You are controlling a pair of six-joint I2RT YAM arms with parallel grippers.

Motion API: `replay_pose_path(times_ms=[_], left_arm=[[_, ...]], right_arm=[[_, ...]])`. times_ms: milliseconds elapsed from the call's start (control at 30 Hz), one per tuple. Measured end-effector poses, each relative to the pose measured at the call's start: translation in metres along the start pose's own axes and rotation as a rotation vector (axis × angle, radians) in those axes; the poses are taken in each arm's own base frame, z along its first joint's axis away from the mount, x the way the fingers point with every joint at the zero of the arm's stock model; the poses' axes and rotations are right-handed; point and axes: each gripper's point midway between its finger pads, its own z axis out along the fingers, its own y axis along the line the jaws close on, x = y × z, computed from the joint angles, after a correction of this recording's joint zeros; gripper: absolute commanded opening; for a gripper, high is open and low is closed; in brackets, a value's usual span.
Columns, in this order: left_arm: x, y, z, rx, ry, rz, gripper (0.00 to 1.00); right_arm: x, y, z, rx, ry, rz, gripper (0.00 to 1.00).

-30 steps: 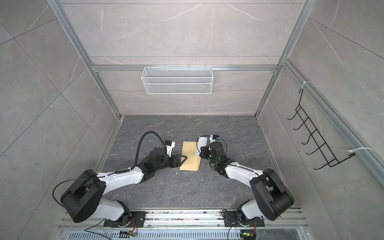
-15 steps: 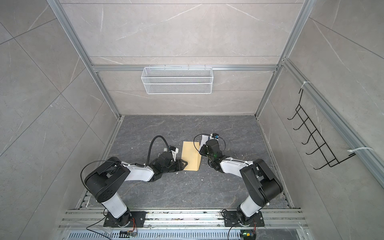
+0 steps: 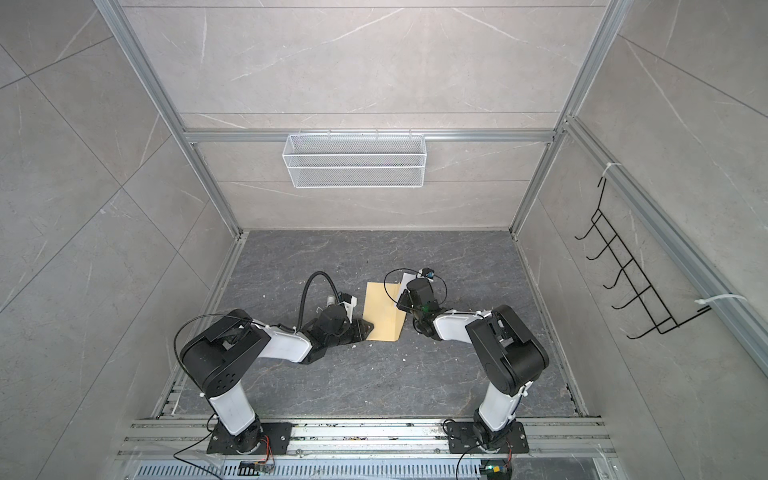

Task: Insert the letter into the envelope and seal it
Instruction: 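Carry the folded sheet with the right gripper above the envelope opening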

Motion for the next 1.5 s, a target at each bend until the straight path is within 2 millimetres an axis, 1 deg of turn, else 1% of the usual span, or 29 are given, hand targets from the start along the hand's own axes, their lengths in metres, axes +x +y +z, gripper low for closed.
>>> replay_pose_path(times_ms=[333,533,1100,1500], left_arm=[[-0.002,-0.003,0.005,0.025,-0.020,0.007,0.25],[-0.002,-0.004,0.007,0.030,-0.024,0.009,0.25],[-0.003,-0.005,0.008,0.041,-0.033,0.011,0.25],[-0.004,-0.005,0.009,0.044,-0.035,0.011,0.25]], right_arm=[[0.007,-0.007,0.007,0.016,0.016,0.033,0.00],[0.012,-0.007,0.010,0.007,0.032,0.037,0.00],[0.026,0.005,0.013,-0.069,0.099,0.041,0.00],[0.038,0.012,0.011,-0.089,0.198,0.031,0.00]])
